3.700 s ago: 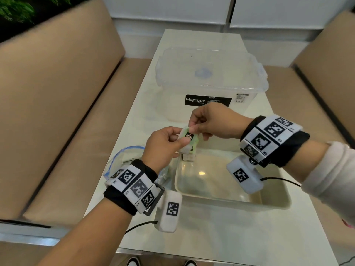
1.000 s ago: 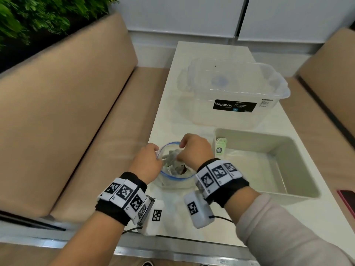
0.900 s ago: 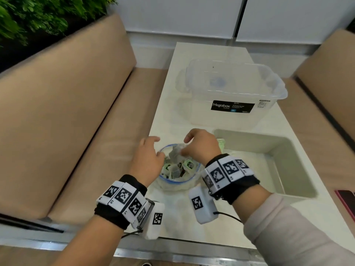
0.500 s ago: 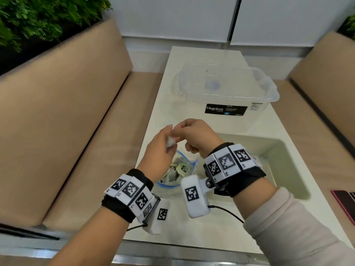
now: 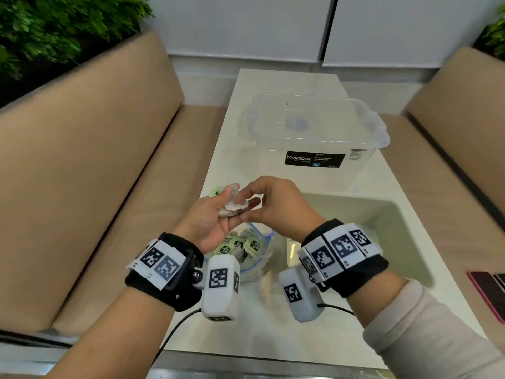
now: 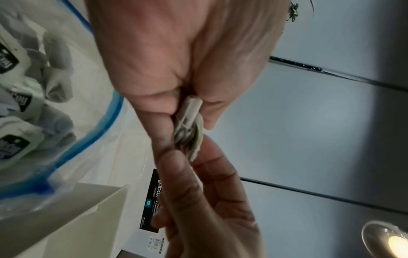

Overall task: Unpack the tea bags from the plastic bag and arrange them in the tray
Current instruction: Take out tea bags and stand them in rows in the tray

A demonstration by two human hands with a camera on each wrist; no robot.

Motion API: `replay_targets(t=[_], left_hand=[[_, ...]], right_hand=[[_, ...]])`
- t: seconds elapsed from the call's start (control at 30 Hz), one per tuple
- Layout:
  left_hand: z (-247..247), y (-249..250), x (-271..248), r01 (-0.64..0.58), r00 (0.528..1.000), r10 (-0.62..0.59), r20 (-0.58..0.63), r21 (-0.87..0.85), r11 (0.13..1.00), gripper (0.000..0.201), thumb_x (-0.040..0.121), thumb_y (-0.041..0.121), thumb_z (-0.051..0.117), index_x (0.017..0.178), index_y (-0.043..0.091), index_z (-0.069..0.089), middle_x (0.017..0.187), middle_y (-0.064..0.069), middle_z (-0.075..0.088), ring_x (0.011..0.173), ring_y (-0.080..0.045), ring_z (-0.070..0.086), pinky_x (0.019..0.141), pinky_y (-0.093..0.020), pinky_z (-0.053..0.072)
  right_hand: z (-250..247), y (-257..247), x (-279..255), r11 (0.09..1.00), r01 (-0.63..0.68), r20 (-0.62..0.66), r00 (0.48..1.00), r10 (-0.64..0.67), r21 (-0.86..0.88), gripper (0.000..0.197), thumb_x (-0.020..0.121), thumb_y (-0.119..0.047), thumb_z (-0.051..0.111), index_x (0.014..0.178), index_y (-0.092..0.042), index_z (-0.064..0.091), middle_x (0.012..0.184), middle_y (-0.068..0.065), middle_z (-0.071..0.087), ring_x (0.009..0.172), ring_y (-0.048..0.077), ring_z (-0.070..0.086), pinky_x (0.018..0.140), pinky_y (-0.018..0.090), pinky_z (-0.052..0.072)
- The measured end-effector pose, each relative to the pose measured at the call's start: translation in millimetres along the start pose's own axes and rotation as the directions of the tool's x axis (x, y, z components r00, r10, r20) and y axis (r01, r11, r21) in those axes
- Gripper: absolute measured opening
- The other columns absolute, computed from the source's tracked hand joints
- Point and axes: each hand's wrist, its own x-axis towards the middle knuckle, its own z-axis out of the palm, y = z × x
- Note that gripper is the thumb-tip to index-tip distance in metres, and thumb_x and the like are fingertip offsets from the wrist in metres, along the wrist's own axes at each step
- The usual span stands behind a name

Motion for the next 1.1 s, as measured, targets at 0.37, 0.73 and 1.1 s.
replay_targets(t=[0.37, 0.73, 1.1], left_hand=[[15.8, -21.2, 13.5, 0.022, 0.998, -0.019, -0.061, 0.048, 0.999, 0.028, 0.099, 0.017, 0.038, 0.121, 0.005, 0.051, 0.103, -0.009, 0.066, 0.081, -0.019, 0.072, 0.061, -0.032, 0.060], [65.3, -29.6, 20.8, -0.238, 0.963, 0.121, 0.242, 0.546, 0.803, 0.021, 0.082, 0.030, 0.051, 0.092, 0.031, 0.069, 0.107, 0.019, 0.067, 0.101, -0.002, 0.059, 0.100, -0.035, 0.040], [72.3, -43.1, 35.6, -0.158, 0.974, -0.006, 0.226, 0.699, 0.697, 0.024, 0.095, 0.021, 0.049, 0.109, 0.035, 0.062, 0.114, 0.006, 0.064, 0.111, -0.013, 0.056, 0.099, -0.028, 0.044]], right_hand=[[-56.3, 13.3, 15.6, 0.999, -0.036, -0.172, 0.984, 0.040, 0.023, 0.008, 0.086, -0.016, 0.065, 0.079, -0.021, 0.063, 0.070, -0.008, 0.059, 0.059, 0.001, 0.048, 0.062, 0.021, 0.041], [-109.0, 28.4, 22.7, 0.963, -0.067, 0.075, 0.993, 0.089, -0.262, 0.002, 0.085, -0.019, 0.067, 0.084, -0.018, 0.068, 0.067, -0.013, 0.057, 0.058, 0.000, 0.048, 0.057, 0.014, 0.040], [-119.0, 62.1, 24.5, 0.889, -0.042, 0.119, 0.987, 0.108, -0.457, 0.001, 0.080, -0.022, 0.070, 0.079, -0.022, 0.070, 0.063, -0.015, 0.053, 0.068, 0.007, 0.052, 0.061, 0.024, 0.041]])
